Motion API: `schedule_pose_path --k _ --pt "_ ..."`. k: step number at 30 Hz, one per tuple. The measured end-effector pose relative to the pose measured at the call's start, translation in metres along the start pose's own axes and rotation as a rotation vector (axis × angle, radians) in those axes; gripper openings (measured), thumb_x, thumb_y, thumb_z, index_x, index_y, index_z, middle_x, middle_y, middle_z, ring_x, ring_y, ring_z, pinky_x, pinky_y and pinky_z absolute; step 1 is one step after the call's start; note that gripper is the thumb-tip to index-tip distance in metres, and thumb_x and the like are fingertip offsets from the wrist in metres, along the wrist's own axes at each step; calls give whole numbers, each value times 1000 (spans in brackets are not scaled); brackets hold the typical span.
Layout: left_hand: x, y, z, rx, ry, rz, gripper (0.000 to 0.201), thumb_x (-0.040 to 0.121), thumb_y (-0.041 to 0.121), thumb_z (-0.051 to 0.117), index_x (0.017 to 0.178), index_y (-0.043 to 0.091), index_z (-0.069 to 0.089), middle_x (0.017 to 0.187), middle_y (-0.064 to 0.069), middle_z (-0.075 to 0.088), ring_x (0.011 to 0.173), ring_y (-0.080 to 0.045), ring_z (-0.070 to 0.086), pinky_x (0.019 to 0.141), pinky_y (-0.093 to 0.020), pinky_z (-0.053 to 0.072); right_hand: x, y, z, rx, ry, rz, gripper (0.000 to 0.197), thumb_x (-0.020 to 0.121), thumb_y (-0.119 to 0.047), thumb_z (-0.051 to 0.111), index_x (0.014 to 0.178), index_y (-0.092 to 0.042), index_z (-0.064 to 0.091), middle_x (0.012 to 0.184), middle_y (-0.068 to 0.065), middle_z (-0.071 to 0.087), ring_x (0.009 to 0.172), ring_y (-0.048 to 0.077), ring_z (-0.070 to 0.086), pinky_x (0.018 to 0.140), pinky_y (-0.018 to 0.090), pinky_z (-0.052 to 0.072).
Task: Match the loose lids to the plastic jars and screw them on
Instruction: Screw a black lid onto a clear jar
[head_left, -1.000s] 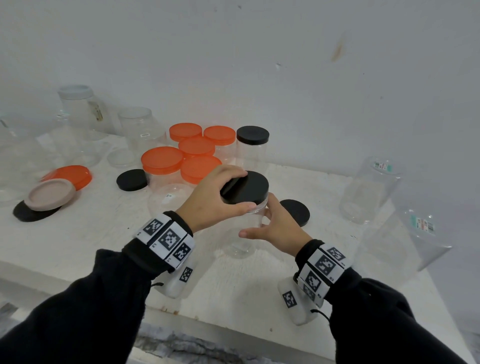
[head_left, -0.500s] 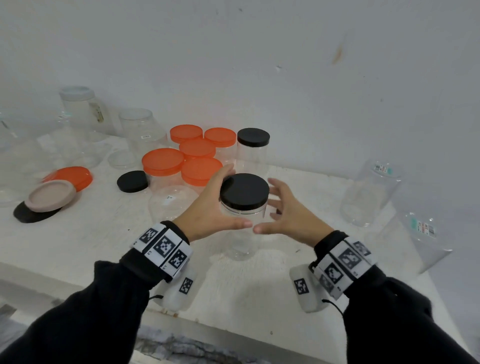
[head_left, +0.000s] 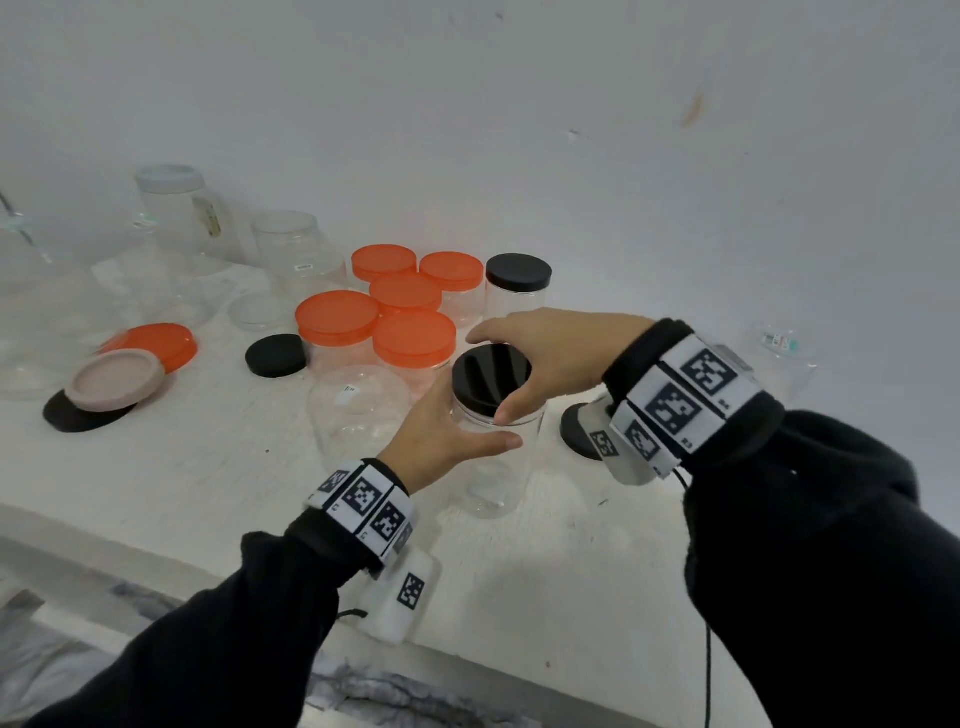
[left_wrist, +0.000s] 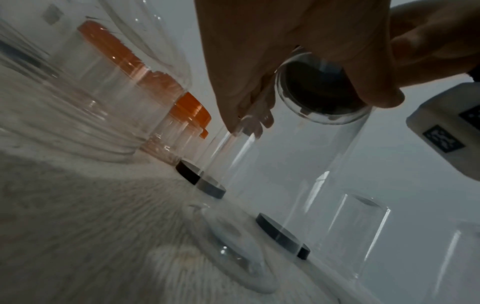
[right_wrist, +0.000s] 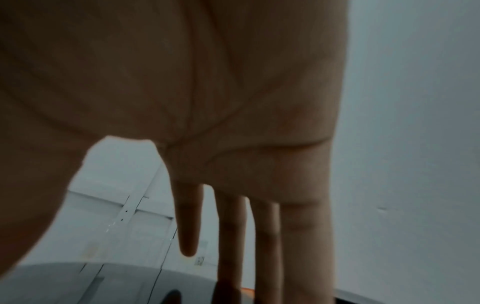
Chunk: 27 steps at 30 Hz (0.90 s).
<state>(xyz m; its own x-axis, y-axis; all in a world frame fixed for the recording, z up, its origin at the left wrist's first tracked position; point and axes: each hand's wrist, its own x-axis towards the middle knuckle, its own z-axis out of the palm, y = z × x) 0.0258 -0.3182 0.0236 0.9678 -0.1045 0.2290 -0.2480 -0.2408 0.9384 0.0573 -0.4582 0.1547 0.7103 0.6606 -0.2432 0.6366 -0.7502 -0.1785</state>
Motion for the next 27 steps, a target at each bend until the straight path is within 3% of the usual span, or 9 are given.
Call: schedule_pose_path --k 5,10,19,23,27 --pt "0 -2 -3 0 -10 -16 86 49 44 83 125 31 44 119 16 58 110 6 53 87 -7 40 6 -9 -6 -100 -62 -25 84 74 -32 76 144 -27 30 122 -4 41 109 15 45 94 34 45" --pt "0 -4 -6 -40 -42 -44 80 50 39 84 121 33 46 119 14 59 113 4 52 90 -13 41 5 -6 -6 -81 -106 -47 82 73 -23 76 141 -37 31 125 -4 36 114 19 43 96 39 45" --pt "2 -3 -9 -63 -103 -40 85 51 39 83 127 24 47 122 9 60 117 -2 52 103 -27 40 5 -3 -7 -39 -115 -63 79 69 -21 78 134 -38 37 126 -5 36 114 19 43 94 40 47" --pt "2 -3 -10 -71 -122 -45 79 52 36 83 123 28 48 122 10 60 117 -1 53 102 -23 39 5 -3 -8 -40 -96 -57 75 69 -24 79 132 -36 40 124 -5 38 112 18 44 93 39 48" --pt "2 -1 -10 -71 -126 -33 74 58 25 83 122 29 46 120 13 59 115 3 52 93 -11 40 6 -4 -6 -39 -107 -90 77 68 -20 80 132 -35 40 125 -4 37 115 20 43 94 41 47"
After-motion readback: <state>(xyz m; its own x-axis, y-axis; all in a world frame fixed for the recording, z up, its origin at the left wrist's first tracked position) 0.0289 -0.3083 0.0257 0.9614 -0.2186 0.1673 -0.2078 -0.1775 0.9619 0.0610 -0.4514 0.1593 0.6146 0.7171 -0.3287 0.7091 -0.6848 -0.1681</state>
